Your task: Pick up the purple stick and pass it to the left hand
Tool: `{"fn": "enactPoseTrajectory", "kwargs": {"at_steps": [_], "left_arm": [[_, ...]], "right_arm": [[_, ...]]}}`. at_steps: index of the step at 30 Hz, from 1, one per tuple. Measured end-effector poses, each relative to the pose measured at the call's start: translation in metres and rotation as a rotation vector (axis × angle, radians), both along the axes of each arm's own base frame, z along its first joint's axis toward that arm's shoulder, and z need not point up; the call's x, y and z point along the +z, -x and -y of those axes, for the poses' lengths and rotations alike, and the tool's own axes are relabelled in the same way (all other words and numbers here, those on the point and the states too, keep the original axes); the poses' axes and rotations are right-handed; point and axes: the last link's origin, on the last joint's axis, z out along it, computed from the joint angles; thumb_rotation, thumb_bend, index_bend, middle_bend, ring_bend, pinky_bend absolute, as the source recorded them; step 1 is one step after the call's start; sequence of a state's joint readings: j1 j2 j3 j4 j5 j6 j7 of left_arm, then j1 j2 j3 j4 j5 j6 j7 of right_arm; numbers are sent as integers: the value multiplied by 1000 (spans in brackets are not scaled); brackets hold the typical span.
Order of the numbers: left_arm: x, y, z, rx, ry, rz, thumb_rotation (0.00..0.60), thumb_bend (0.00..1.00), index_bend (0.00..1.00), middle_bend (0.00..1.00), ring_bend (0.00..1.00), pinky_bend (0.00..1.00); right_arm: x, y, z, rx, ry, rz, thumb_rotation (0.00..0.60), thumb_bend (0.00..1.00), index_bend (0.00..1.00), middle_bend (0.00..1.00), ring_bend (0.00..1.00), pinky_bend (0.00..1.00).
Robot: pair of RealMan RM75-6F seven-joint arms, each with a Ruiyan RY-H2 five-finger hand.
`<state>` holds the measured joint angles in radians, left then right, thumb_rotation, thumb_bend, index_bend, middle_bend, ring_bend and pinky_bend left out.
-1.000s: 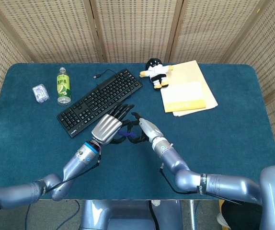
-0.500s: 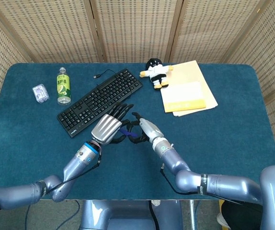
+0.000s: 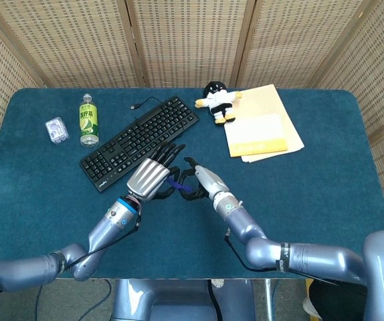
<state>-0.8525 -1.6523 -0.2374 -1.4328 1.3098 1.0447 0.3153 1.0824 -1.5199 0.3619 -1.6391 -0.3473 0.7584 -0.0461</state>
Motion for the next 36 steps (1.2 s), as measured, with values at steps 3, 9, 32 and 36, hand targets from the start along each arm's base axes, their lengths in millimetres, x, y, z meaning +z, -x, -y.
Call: {"fn": "enactPoseTrajectory", "kwargs": {"at_steps": [3, 9, 32, 36], "left_arm": [[0, 1, -1, -4, -6, -10, 600, 468, 559, 0, 0, 0], [0, 1, -1, -3, -6, -15, 600, 541, 566, 0, 0, 0], [12, 4, -9, 23, -19, 9, 600, 585, 625, 0, 0, 0], [17, 5, -10, 27, -28, 17, 600, 585, 625, 0, 0, 0]], "right_arm": [[0, 1, 0, -1, -1, 1, 600, 722, 622, 38, 0, 0], [0, 1, 0, -2, -3, 2, 600, 722, 624, 38, 0, 0], [2, 13, 3, -23, 1, -2, 600, 725, 644, 41, 0, 0], [3, 15, 3, -26, 3, -3, 600, 726, 645, 42, 0, 0]]}}
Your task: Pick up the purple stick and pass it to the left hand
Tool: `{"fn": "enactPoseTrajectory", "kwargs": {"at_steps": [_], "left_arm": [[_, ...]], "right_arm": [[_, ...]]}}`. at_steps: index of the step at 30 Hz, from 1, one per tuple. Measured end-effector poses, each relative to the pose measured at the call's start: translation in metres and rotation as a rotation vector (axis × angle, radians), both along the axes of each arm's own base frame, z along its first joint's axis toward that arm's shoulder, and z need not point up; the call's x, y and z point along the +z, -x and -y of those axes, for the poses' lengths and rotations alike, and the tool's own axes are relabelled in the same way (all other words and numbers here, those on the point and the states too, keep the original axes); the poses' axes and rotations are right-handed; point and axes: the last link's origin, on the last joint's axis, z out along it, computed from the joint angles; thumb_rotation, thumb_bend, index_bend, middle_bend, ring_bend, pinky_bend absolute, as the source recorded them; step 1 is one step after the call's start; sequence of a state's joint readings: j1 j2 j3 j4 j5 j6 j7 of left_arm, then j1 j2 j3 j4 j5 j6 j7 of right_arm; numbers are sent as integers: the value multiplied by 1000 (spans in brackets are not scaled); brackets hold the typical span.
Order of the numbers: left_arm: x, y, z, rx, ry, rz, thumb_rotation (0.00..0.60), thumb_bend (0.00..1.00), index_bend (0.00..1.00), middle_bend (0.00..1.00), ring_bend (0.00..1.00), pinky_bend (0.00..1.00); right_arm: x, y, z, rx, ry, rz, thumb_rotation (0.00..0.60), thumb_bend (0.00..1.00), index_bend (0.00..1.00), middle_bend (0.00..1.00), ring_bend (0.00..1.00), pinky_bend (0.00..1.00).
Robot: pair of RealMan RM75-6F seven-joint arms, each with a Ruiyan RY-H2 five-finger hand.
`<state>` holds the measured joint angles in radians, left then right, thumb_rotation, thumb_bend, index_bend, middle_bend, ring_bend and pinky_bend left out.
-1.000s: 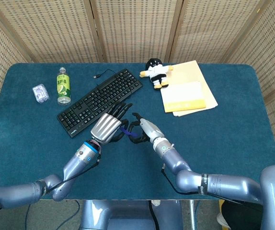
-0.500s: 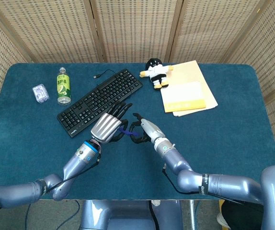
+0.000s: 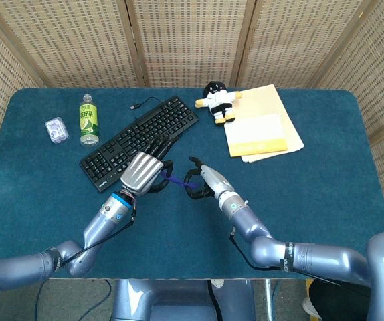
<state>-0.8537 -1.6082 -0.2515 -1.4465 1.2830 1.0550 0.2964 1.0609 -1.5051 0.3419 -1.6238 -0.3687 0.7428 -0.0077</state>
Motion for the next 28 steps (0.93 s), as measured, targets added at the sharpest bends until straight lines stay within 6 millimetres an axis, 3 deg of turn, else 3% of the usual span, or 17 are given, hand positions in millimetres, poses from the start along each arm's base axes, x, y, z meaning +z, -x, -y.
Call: {"fn": "enactPoseTrajectory", "kwargs": {"at_steps": [5, 11, 17, 19, 24, 28], "left_arm": [[11, 1, -4, 8, -22, 18, 600, 585, 625, 0, 0, 0], [42, 6, -14, 18, -98, 29, 600, 585, 629, 0, 0, 0], [95, 16, -26, 43, -206, 46, 600, 586, 630, 0, 0, 0], [121, 23, -32, 64, -266, 58, 600, 586, 630, 0, 0, 0], [187, 46, -37, 126, -379, 98, 600, 586, 630, 0, 0, 0], [216, 70, -35, 187, -418, 110, 600, 586, 630, 0, 0, 0]], "right_arm": [[1, 4, 0, -8, 1, -3, 600, 726, 646, 42, 0, 0], [4, 14, -1, -27, 7, -11, 600, 726, 649, 43, 0, 0], [9, 25, -1, -46, 17, -16, 600, 727, 649, 43, 0, 0], [12, 32, -1, -60, 23, -21, 600, 727, 649, 43, 0, 0], [18, 39, -1, -72, 31, -17, 600, 727, 650, 43, 0, 0], [21, 40, -3, -75, 35, -7, 600, 728, 651, 43, 0, 0]]}}
